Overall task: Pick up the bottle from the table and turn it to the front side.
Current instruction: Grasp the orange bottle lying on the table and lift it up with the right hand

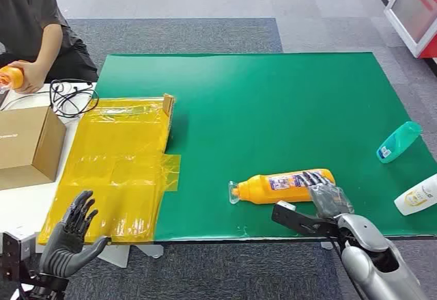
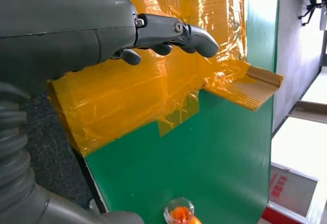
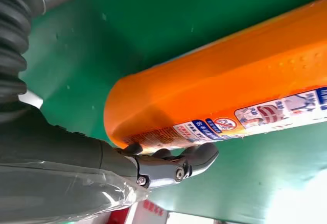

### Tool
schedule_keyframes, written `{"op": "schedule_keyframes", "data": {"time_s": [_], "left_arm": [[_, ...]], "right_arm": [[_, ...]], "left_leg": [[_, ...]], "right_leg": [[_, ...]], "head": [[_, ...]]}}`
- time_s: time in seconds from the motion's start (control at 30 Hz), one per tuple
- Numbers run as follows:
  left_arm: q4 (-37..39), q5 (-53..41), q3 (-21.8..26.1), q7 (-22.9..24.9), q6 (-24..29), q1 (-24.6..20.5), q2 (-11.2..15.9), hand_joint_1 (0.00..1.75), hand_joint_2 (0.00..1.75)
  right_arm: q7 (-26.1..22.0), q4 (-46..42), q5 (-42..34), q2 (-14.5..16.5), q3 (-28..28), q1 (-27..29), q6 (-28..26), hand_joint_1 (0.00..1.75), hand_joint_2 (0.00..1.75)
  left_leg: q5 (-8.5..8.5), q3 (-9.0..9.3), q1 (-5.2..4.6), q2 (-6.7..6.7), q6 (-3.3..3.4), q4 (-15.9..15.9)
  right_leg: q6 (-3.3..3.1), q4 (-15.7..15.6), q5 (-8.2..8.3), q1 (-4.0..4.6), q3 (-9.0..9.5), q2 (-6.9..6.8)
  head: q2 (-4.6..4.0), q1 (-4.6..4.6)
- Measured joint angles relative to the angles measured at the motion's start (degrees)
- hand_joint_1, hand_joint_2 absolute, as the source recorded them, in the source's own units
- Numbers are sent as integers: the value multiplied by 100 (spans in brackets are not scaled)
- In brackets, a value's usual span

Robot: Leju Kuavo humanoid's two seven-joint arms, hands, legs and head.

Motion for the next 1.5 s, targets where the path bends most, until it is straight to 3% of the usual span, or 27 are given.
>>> {"op": "schedule_keyframes", "data": {"time_s": [0.93,1.4,1.5], "left_arm": [[191,-48,-5,-85,0,-3,81,0,175],[517,-20,-370,-367,191,-105,334,0,175],[599,74,-492,-408,281,-110,431,0,175]], "right_arm": [[17,722,-7,-355,764,-908,-64,0,175],[-389,2639,-431,-389,1397,-2186,24,0,175],[-501,3092,-693,-409,1568,-2415,106,129,175]], "left_leg": [[0,-6,-1,-1,0,0],[2,-4,-2,-2,2,0],[2,-1,-2,-1,2,0]], "right_leg": [[1,0,-1,-1,-4,0],[3,0,1,-3,-4,-1],[3,0,1,-2,-3,0]], "head": [[0,1],[0,1],[0,1]]}}
